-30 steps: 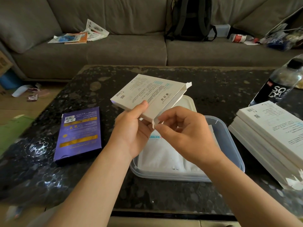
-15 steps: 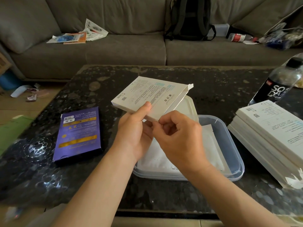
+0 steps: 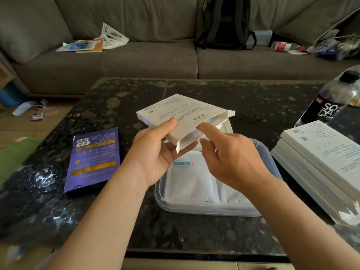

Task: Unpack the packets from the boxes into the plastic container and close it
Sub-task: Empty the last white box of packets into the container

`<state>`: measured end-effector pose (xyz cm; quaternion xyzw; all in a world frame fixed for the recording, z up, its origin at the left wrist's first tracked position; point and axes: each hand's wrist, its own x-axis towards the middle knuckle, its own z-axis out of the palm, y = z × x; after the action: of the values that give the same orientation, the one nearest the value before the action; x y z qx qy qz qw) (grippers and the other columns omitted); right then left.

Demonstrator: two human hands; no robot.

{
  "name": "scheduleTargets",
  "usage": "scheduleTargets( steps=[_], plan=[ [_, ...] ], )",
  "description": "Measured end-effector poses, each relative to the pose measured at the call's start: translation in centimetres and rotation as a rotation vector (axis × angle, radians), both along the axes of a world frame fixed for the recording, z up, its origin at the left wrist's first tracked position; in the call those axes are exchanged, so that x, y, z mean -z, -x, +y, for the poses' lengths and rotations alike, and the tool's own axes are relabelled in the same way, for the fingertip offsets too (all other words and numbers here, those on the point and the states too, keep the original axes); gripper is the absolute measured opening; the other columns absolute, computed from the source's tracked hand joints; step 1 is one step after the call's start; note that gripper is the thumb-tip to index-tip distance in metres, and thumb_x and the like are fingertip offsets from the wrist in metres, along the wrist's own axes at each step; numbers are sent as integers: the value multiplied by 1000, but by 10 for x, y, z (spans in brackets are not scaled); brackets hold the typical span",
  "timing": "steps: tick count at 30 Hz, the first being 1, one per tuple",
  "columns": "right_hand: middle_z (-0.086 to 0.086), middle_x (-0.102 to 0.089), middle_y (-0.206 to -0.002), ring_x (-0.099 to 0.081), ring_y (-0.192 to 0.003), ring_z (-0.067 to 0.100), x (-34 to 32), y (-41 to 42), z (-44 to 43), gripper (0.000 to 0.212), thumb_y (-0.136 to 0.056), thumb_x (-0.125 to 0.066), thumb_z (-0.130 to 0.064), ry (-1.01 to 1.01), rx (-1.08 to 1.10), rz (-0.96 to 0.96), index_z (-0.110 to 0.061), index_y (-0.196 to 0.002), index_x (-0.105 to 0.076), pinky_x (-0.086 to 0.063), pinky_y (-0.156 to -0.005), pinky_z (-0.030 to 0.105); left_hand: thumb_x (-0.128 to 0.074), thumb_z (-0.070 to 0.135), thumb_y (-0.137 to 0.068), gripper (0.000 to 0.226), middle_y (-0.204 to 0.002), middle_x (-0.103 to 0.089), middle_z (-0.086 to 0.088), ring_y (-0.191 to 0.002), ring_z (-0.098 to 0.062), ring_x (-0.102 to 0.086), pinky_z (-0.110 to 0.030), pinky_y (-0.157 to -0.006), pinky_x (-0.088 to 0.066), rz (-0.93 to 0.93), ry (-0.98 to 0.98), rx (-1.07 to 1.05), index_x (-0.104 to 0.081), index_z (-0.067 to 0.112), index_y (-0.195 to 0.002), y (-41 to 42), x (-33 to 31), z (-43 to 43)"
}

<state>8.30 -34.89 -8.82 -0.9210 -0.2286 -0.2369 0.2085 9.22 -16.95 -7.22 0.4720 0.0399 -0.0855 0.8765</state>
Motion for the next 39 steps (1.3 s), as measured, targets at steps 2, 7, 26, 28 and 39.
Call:
scheduleTargets(
  steps=[2,7,26,28,39],
  plan=[
    [4,-77,-101,-44,-40,8,0,1,1,39,-97,-47,-27,57,32,35,-23,-136,-47,-46,-37,25,-66,17,-94,46,-123,-75,-13,-109,-26,-76,-41,-76,-65,15,4,-9,-60,20,-140,0,1,-1],
    [0,-67,-129,-49,-48,12,-1,1,1,36,-105,-38,-34,199,91,182,-34,-139,-25,-51,-49,29,-62,12,-101,38,-122,-76,-10,-111,-27,-75,-45,-82,-65,5,-71,2,-60,20,-138,-2,2,-1],
    [12,-78,-95,-71,-54,30,9,-8,4,39,-79,-76,5,96,25,-111,-9,-114,-68,-56,-42,37,-64,17,-99,37,-119,-77,-9,-113,-29,-74,-39,-80,-65,53,-120,-21,-63,18,-136,2,2,-3],
    [13,-77,-97,-71,-55,31,10,-7,4,39,-78,-77,6,86,18,-134,-8,-113,-69,-56,-41,36,-64,17,-99,37,-119,-77,-8,-112,-28,-74,-38,-79,-65,59,-121,-23,-63,18,-136,2,3,-3],
    [16,-76,-103,-72,-58,33,13,-6,6,25,-85,-70,-2,45,7,-235,-9,-109,-68,-55,-40,35,-65,20,-98,42,-123,-76,-10,-114,-29,-73,-35,-76,-64,82,-90,-17,-62,17,-139,1,3,0]
  ],
)
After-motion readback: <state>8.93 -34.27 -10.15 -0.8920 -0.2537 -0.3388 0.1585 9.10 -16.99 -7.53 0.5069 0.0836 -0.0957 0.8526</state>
